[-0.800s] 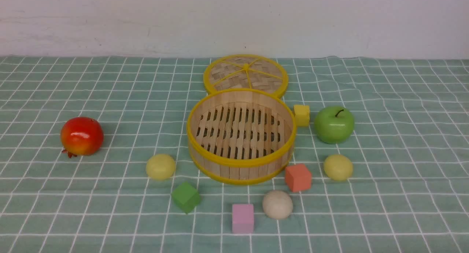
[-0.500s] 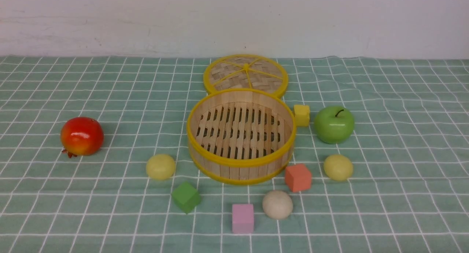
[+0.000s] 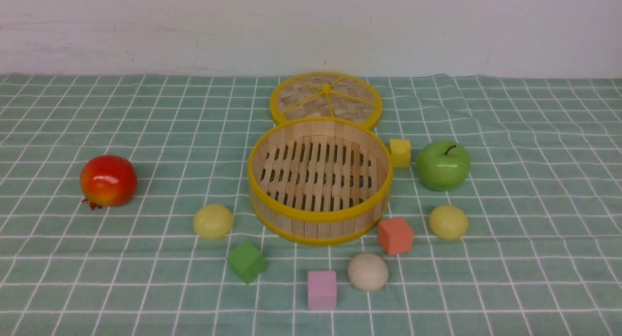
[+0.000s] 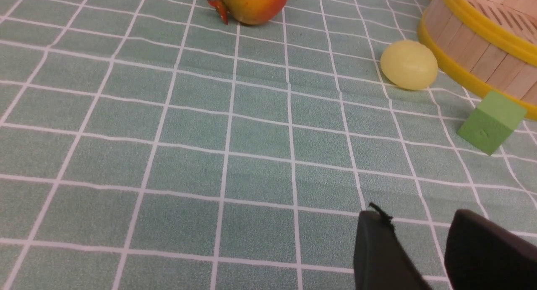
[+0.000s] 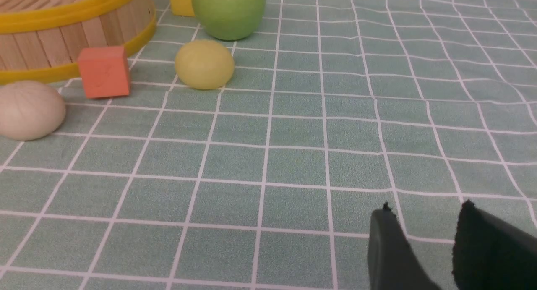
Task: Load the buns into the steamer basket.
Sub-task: Use the left arm to grab a steamed stuffed bun
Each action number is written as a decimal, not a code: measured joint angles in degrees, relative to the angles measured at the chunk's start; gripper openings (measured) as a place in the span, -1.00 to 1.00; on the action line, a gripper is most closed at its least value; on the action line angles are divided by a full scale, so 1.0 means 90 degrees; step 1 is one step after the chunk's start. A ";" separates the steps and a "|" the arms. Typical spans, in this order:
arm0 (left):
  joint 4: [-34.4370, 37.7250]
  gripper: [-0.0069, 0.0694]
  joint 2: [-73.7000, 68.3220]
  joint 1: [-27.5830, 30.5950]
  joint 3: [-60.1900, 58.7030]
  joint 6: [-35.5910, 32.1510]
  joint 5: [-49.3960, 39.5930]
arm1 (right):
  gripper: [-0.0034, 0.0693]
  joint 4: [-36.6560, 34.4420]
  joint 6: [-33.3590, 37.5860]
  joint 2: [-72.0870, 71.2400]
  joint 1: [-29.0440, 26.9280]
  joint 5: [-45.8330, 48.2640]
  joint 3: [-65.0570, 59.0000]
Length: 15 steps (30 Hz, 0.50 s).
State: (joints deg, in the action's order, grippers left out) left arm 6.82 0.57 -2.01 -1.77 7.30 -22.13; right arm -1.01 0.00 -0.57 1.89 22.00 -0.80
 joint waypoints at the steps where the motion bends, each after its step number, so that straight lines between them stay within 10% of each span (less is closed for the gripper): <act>1: 0.0000 -0.20 0.0000 0.0000 0.0000 0.0000 0.0000 | -0.25 0.0000 0.0000 0.0000 0.0000 0.0000 0.0000; 11: 0.0053 -0.19 0.0000 0.0000 0.0000 0.0054 0.0143 | -0.25 0.0000 0.0000 0.0000 0.0000 0.0000 0.0000; 15: 0.1329 -0.19 0.0000 0.0000 0.0000 0.0870 0.0915 | -0.25 0.0000 0.0000 0.0000 0.0000 0.0000 0.0000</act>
State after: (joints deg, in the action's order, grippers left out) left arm 18.78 0.57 -2.01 -1.77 15.13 -13.90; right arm -1.01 0.00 -0.57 1.89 22.00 -0.80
